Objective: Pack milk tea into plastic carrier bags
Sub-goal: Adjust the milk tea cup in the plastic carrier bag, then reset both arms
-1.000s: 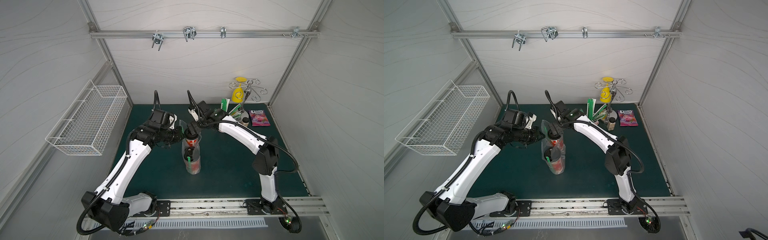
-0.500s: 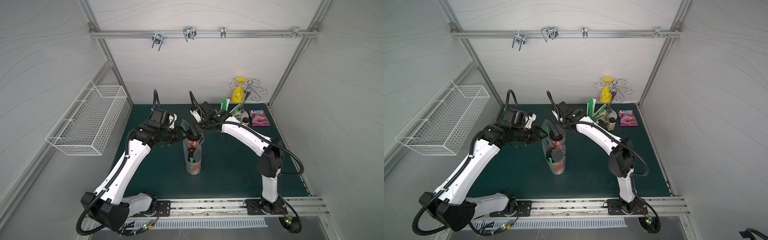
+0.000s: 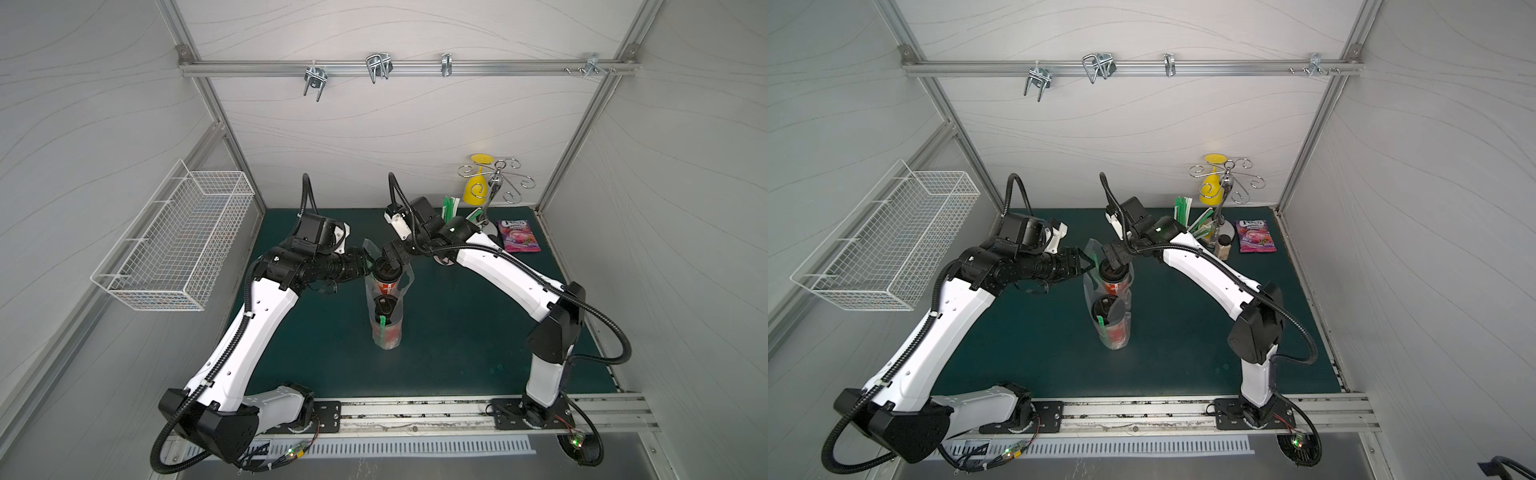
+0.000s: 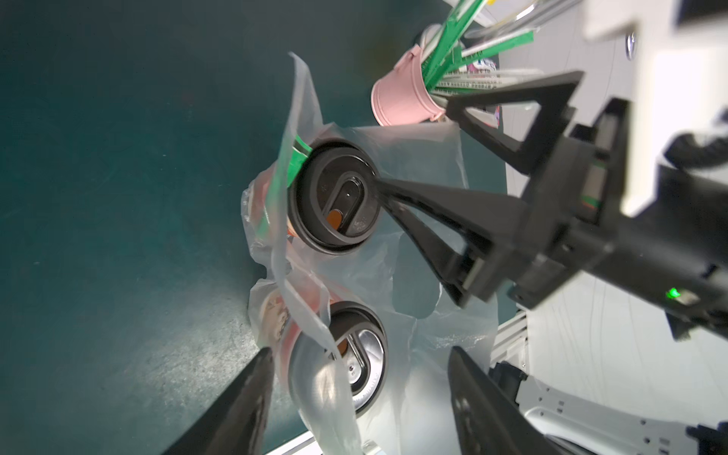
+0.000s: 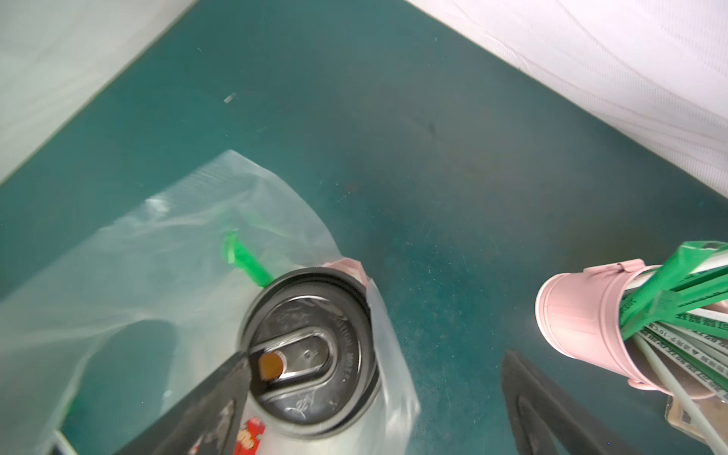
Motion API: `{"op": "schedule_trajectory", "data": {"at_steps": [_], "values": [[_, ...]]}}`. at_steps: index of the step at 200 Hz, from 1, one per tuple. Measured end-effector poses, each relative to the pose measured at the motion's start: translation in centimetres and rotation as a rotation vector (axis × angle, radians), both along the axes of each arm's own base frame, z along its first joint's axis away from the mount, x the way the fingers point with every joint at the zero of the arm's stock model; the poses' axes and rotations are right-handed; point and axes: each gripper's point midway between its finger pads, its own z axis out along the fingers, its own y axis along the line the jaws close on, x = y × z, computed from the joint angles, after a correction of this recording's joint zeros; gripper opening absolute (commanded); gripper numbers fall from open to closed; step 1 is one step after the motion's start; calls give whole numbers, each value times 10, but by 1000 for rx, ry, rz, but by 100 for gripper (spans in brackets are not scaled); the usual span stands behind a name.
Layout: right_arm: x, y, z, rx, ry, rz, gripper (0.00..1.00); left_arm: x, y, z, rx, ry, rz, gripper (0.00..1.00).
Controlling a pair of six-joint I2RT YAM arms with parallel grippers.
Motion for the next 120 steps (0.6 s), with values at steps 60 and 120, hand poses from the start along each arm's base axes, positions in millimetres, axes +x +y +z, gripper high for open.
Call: {"op": "schedule_trajectory", "data": {"at_steps": [60, 120], "values": [[-2, -58, 67, 118, -138, -93, 99, 14, 71, 17, 76, -89, 273, 89], [-15, -280, 6, 150, -353, -661, 99, -40, 216, -32, 501, -327, 878, 99]]}}
